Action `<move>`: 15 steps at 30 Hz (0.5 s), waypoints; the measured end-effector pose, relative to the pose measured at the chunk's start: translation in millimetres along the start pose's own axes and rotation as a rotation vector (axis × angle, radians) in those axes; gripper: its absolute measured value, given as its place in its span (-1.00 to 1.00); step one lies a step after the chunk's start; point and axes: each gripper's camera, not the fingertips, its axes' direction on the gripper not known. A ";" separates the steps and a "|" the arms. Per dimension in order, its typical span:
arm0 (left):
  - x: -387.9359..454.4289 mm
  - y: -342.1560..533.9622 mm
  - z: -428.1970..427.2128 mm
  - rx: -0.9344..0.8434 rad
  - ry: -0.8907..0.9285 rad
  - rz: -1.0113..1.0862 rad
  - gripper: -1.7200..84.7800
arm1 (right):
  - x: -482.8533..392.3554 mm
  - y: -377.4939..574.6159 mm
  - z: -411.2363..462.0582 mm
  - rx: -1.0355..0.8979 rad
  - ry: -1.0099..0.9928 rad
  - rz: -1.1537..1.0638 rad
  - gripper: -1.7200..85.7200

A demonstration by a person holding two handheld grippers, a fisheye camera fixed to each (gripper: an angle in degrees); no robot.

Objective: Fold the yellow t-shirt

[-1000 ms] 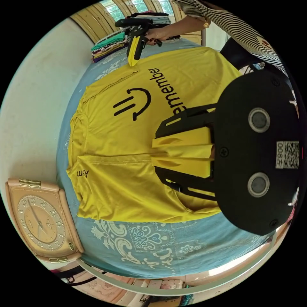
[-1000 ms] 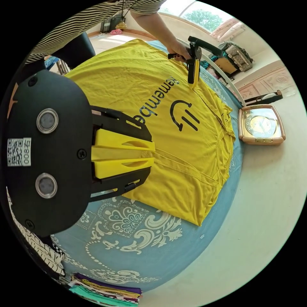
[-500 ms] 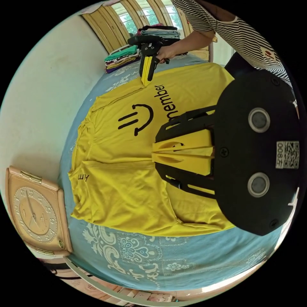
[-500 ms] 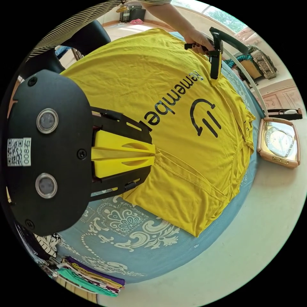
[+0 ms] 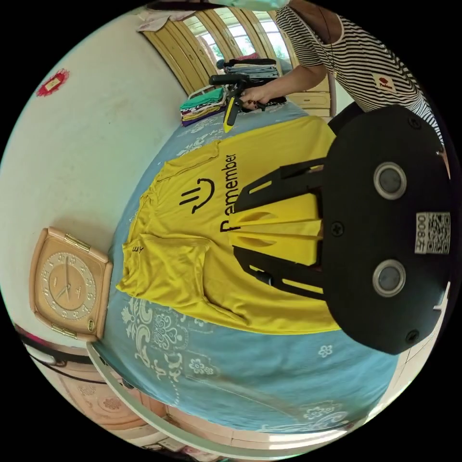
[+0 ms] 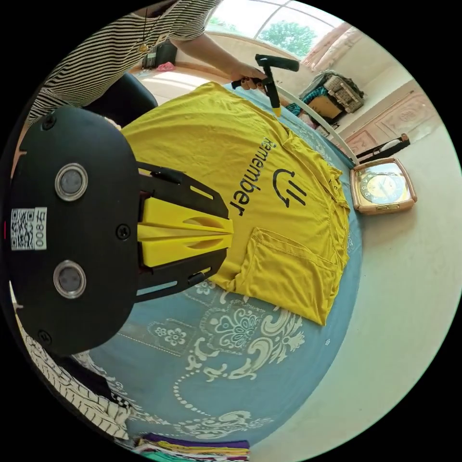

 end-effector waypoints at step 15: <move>-90.7 295.5 -163.0 0.018 0.012 -0.574 -0.74 | 64.7 289.2 -26.0 -0.007 -0.359 0.493 -0.82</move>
